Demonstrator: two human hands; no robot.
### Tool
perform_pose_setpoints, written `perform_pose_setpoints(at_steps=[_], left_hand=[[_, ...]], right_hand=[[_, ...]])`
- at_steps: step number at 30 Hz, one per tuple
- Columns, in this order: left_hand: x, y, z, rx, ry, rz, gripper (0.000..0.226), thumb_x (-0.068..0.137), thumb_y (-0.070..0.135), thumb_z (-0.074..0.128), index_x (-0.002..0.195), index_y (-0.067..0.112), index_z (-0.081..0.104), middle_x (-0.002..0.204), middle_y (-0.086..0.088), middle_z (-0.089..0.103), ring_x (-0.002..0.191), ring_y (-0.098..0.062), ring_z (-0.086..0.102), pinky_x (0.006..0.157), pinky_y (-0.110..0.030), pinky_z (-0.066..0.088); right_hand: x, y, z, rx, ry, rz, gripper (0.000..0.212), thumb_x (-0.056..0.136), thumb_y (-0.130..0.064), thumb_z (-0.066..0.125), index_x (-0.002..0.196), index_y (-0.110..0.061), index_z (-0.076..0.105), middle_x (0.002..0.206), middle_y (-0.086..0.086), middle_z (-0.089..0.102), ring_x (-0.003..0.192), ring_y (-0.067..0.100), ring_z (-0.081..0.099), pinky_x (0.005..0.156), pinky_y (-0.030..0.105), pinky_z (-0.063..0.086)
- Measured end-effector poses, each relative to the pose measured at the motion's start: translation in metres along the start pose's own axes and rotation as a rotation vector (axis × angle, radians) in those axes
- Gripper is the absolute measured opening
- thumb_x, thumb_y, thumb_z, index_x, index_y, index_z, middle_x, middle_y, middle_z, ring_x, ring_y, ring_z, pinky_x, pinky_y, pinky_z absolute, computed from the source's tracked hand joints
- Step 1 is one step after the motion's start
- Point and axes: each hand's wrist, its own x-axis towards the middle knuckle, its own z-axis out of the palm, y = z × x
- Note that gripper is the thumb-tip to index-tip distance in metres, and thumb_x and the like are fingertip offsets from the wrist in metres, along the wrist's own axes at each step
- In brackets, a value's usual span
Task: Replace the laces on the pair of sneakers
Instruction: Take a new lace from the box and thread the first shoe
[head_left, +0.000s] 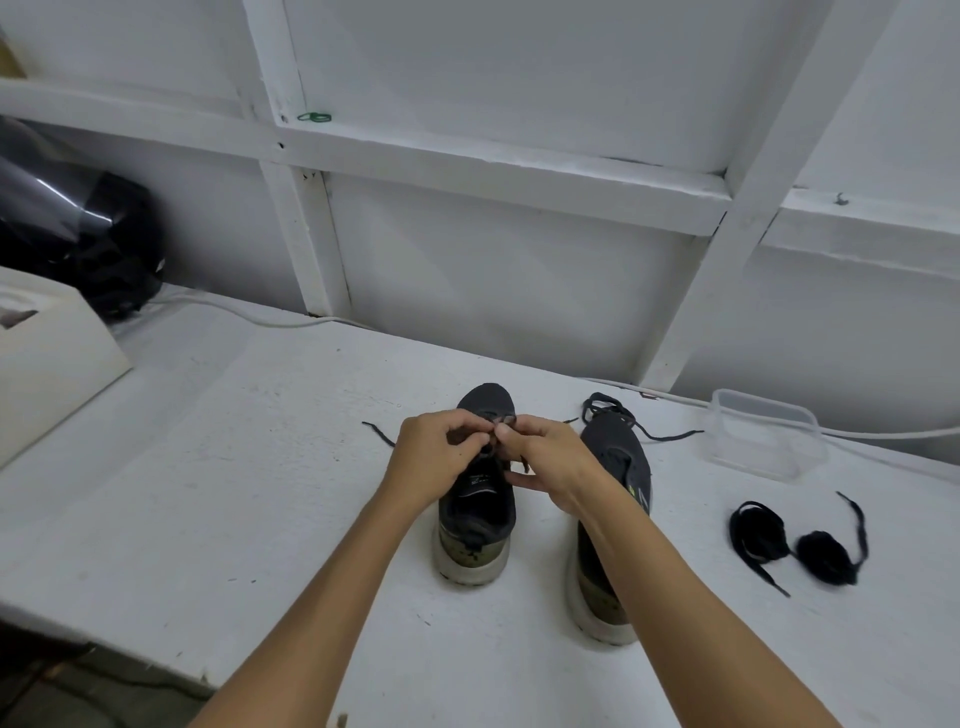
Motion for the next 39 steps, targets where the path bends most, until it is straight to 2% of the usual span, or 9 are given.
perform_pose_setpoints(at_steps=[6, 11, 14, 19, 24, 27, 31, 35, 39], left_hand=[[0.014, -0.003, -0.009, -0.474, -0.326, -0.479, 0.010, 0.102, 0.024, 0.053, 0.108, 0.020, 0.060, 0.089, 0.005, 0.067, 0.079, -0.011, 0.052, 0.064, -0.024, 0.036], [0.014, -0.009, -0.013, -0.444, -0.445, -0.422, 0.011, 0.096, 0.019, 0.066, 0.108, 0.021, 0.065, 0.094, 0.009, 0.071, 0.090, -0.011, 0.059, 0.078, -0.028, 0.040], [0.013, -0.003, -0.009, -0.185, -0.315, -0.320, 0.016, 0.090, 0.016, 0.073, 0.102, 0.024, 0.065, 0.098, 0.004, 0.071, 0.092, -0.012, 0.065, 0.080, -0.022, 0.048], [0.008, 0.009, 0.009, 0.222, -0.091, -0.040, 0.011, 0.091, 0.010, 0.057, 0.095, 0.021, 0.054, 0.079, 0.003, 0.063, 0.070, -0.013, 0.057, 0.060, -0.020, 0.042], [0.011, 0.003, 0.007, -0.131, -0.149, -0.284, 0.018, 0.095, 0.005, 0.056, 0.098, 0.022, 0.064, 0.095, 0.004, 0.070, 0.088, -0.013, 0.065, 0.073, -0.023, 0.050], [0.015, 0.001, -0.002, -0.418, -0.172, -0.462, 0.022, 0.095, 0.005, 0.056, 0.098, 0.020, 0.073, 0.088, 0.002, 0.068, 0.082, -0.012, 0.058, 0.065, -0.023, 0.041], [0.016, -0.006, -0.008, -0.472, -0.078, -0.587, 0.011, 0.092, 0.022, 0.071, 0.099, 0.017, 0.077, 0.085, 0.003, 0.068, 0.079, -0.009, 0.056, 0.059, -0.022, 0.034], [0.016, -0.009, -0.009, -0.604, -0.038, -0.742, 0.015, 0.088, 0.014, 0.069, 0.099, 0.020, 0.076, 0.080, 0.007, 0.070, 0.077, -0.007, 0.058, 0.062, -0.027, 0.032], [0.016, -0.018, -0.016, -0.421, 0.040, -0.603, 0.020, 0.091, 0.009, 0.064, 0.106, 0.019, 0.074, 0.094, 0.005, 0.070, 0.086, -0.007, 0.061, 0.060, -0.015, 0.040]], right_hand=[[0.001, -0.001, 0.004, -0.075, -0.024, -0.066, 0.018, 0.104, -0.013, 0.056, 0.094, -0.022, 0.069, 0.094, 0.002, 0.071, 0.088, 0.015, 0.066, 0.075, 0.031, 0.058], [-0.001, -0.002, 0.003, -0.124, -0.014, -0.121, 0.019, 0.103, -0.011, 0.057, 0.094, -0.020, 0.071, 0.102, 0.011, 0.071, 0.094, 0.022, 0.069, 0.077, 0.032, 0.061], [-0.002, 0.000, 0.002, -0.109, 0.004, -0.119, 0.016, 0.102, -0.010, 0.059, 0.097, -0.018, 0.072, 0.098, 0.008, 0.072, 0.094, 0.023, 0.070, 0.074, 0.030, 0.061], [-0.004, 0.000, 0.002, -0.125, 0.009, -0.156, 0.013, 0.099, -0.006, 0.063, 0.099, -0.015, 0.073, 0.093, 0.003, 0.072, 0.090, 0.019, 0.069, 0.073, 0.031, 0.061], [-0.004, 0.000, 0.000, -0.207, 0.027, -0.195, 0.016, 0.097, -0.007, 0.066, 0.093, -0.020, 0.074, 0.094, -0.002, 0.073, 0.090, 0.018, 0.068, 0.075, 0.037, 0.064], [-0.005, 0.000, 0.001, -0.234, 0.019, -0.191, 0.016, 0.097, -0.008, 0.067, 0.093, -0.022, 0.074, 0.098, -0.001, 0.076, 0.091, 0.021, 0.070, 0.075, 0.038, 0.064], [-0.007, -0.005, 0.004, -0.263, 0.031, -0.173, 0.007, 0.095, -0.018, 0.070, 0.097, -0.020, 0.076, 0.095, -0.001, 0.075, 0.091, 0.019, 0.072, 0.076, 0.036, 0.064], [-0.010, -0.005, 0.003, -0.296, 0.110, -0.117, 0.007, 0.094, -0.024, 0.070, 0.091, -0.021, 0.076, 0.089, -0.005, 0.073, 0.082, 0.011, 0.067, 0.072, 0.028, 0.060], [-0.012, 0.001, -0.006, -0.350, 0.207, -0.073, 0.014, 0.092, -0.021, 0.068, 0.087, -0.011, 0.076, 0.077, -0.010, 0.070, 0.074, 0.008, 0.062, 0.064, 0.020, 0.048]])
